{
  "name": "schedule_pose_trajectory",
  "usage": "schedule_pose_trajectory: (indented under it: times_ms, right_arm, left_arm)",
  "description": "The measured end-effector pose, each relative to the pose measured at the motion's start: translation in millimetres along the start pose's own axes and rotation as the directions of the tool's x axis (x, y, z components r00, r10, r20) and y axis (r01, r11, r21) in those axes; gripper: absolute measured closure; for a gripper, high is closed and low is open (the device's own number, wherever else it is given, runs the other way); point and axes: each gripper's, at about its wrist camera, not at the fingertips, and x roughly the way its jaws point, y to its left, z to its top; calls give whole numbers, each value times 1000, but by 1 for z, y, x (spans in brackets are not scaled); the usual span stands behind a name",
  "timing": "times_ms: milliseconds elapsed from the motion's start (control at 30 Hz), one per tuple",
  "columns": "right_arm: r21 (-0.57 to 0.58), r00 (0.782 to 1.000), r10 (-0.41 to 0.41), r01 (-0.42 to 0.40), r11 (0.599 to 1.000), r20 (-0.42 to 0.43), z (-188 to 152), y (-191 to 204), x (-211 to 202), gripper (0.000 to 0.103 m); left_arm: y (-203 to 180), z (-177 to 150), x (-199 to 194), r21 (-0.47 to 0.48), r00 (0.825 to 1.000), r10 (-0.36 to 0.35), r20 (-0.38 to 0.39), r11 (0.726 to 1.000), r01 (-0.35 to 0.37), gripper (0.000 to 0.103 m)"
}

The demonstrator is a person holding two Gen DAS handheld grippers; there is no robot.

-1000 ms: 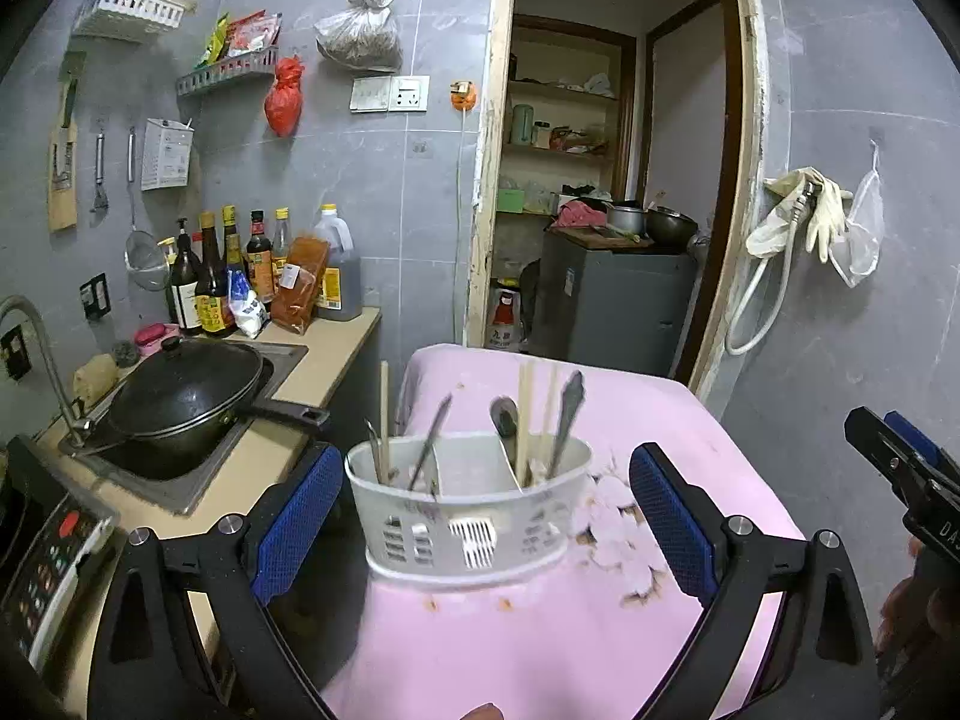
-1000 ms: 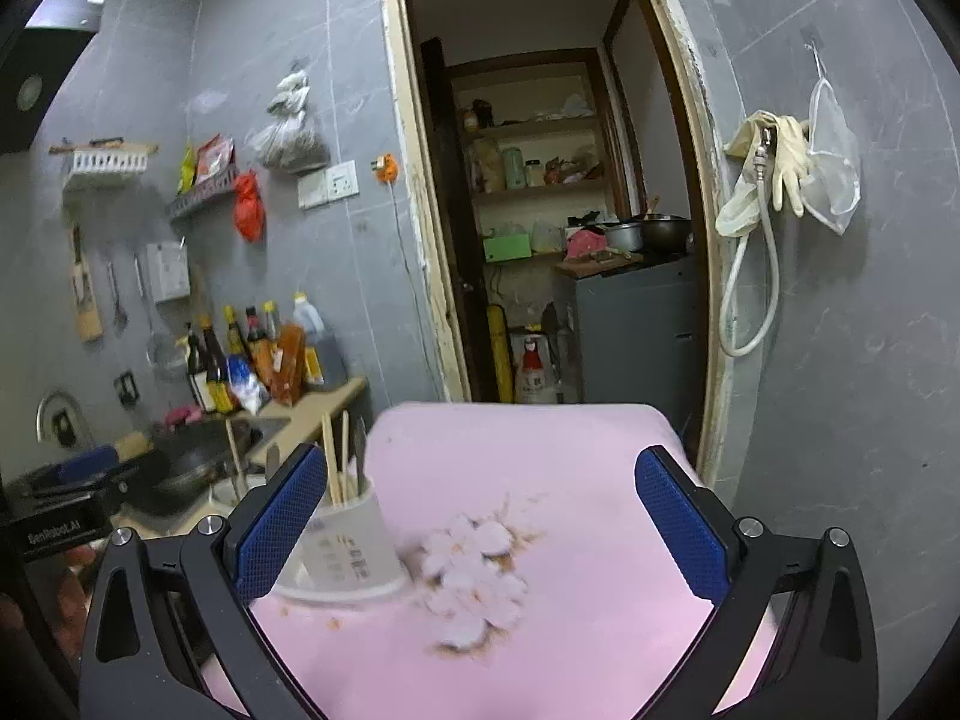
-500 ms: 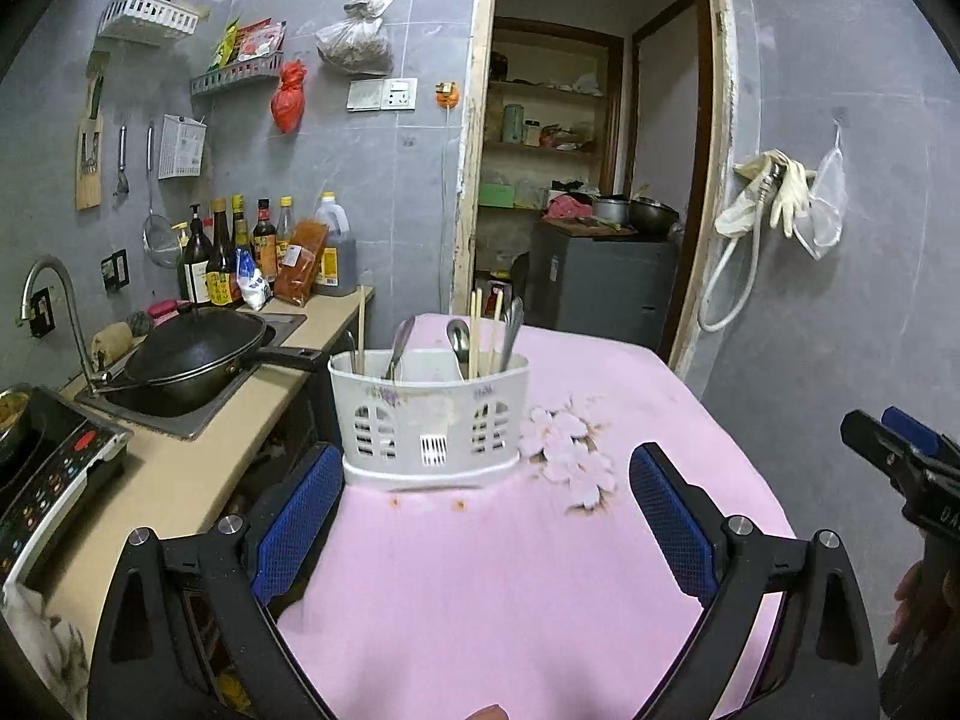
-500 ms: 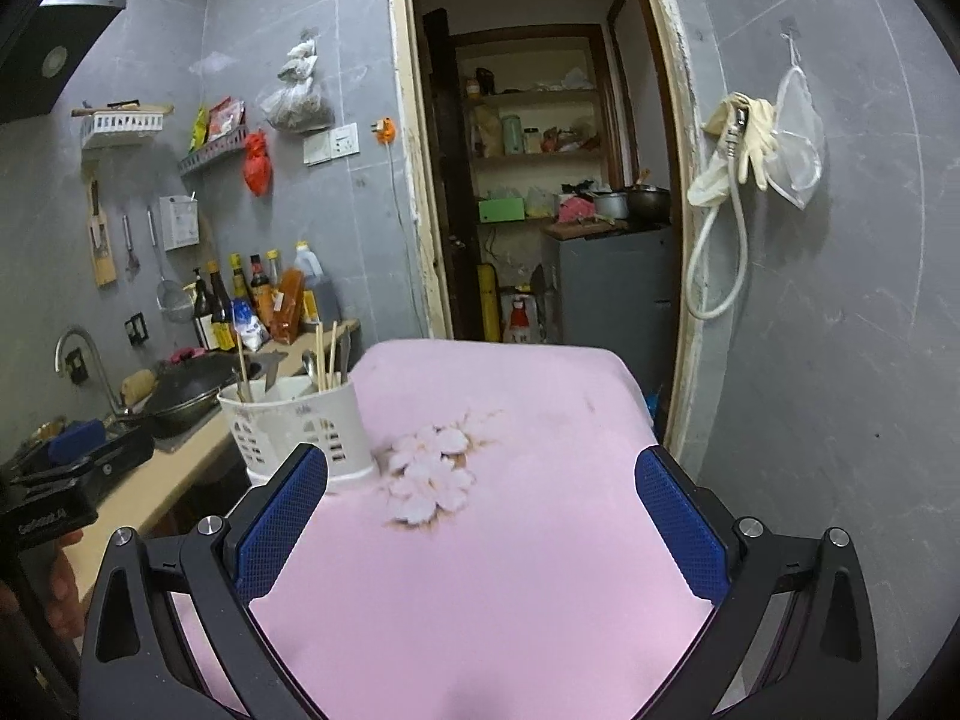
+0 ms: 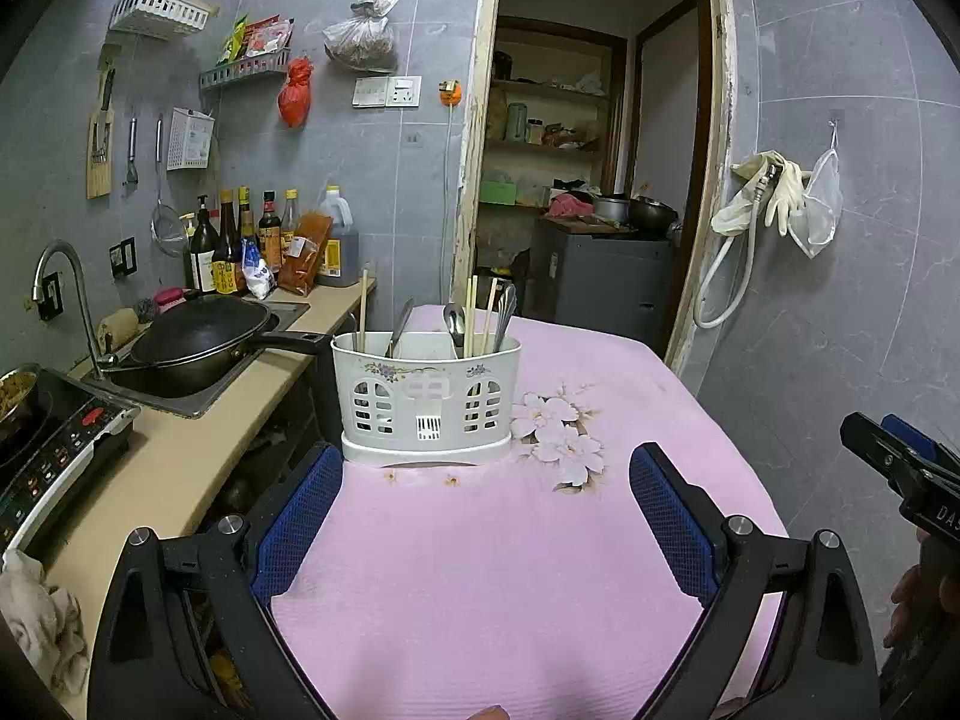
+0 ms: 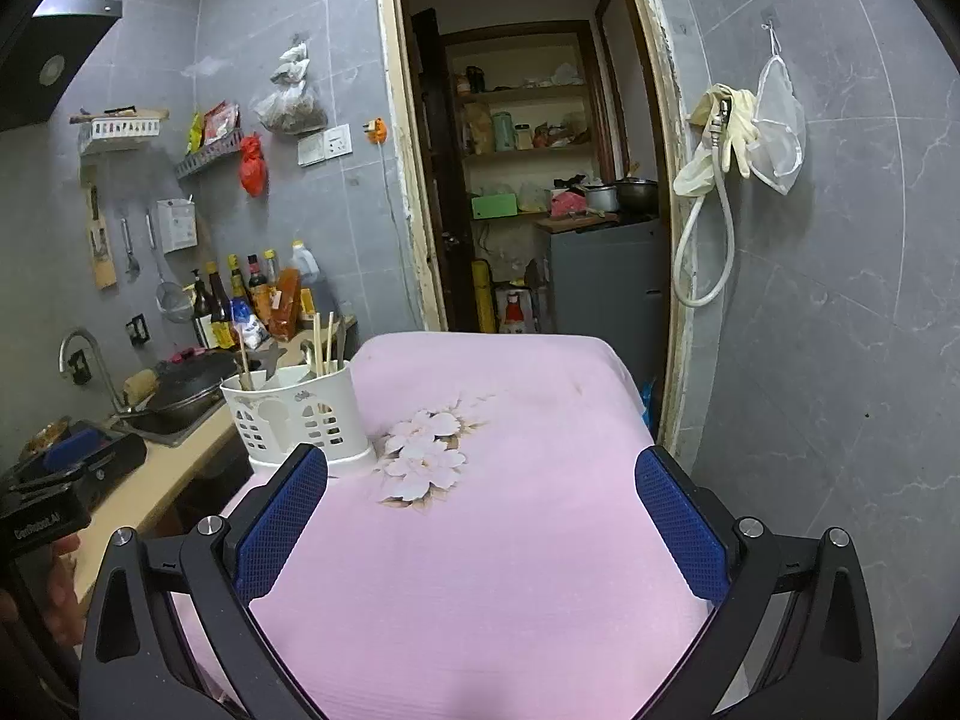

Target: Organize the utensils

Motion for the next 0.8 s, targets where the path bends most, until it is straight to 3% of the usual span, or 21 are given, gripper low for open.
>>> schedule_pose_trajectory:
  times_ms: [800]
  right_arm:
    - [-2, 1000, 8, -8, 1000, -4, 3, 2, 4, 0]
  left_arm:
    - [1, 0, -1, -3, 1000, 7, 5, 1000, -7, 9]
